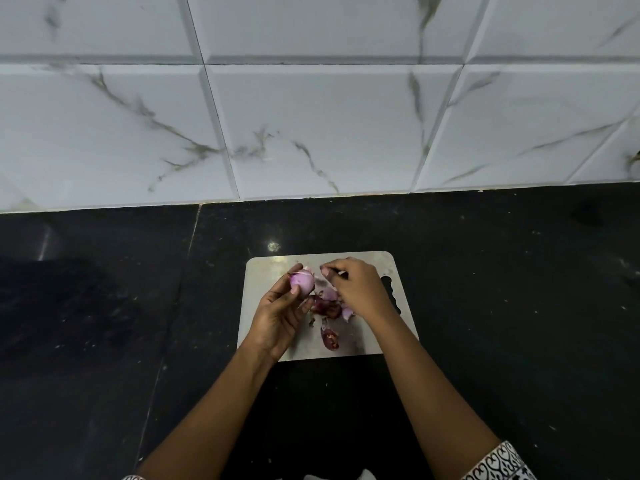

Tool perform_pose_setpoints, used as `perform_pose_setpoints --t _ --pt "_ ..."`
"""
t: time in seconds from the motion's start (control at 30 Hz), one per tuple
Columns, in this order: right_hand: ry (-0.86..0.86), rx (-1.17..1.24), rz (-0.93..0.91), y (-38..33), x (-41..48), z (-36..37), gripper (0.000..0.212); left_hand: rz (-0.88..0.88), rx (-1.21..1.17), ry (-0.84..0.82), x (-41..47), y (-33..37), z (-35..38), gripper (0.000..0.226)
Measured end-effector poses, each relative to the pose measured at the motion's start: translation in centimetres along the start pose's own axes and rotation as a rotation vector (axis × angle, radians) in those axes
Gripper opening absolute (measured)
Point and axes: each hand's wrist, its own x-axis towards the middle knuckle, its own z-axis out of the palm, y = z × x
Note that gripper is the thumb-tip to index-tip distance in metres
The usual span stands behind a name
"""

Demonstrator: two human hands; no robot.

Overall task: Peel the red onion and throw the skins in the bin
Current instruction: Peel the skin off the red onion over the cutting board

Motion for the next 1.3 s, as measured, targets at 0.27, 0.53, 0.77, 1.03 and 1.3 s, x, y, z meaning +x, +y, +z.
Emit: perform_pose_setpoints --t 0.27,0.53,0.77,1.03,1.3 --pt "-0.103 0.203 0.022 -1.7 -0.1 -0.3 0.032 0.138 0.346 0.085 -0.7 0.3 1.0 0.036" --pt "-0.007 -0.185 -0.175 -2.3 -0.9 0.5 0.028 0.211 0.577 0.098 -1.1 0.7 0.9 0.043" --pt "0.067 -0.213 -0.13 -2.4 -0.8 2.1 0.031 0.236 0.534 0.109 -1.4 0.4 1.1 0.043" --pt "0.164 0.14 0.011 -1.4 -0.2 1.7 0.011 0.179 0.266 0.153 -0.7 0.2 0.9 0.036" --pt "0.114 -0.086 0.043 1.1 -0.2 1.2 0.028 0.124 0.043 0.069 -0.3 -0.1 0.9 0.039"
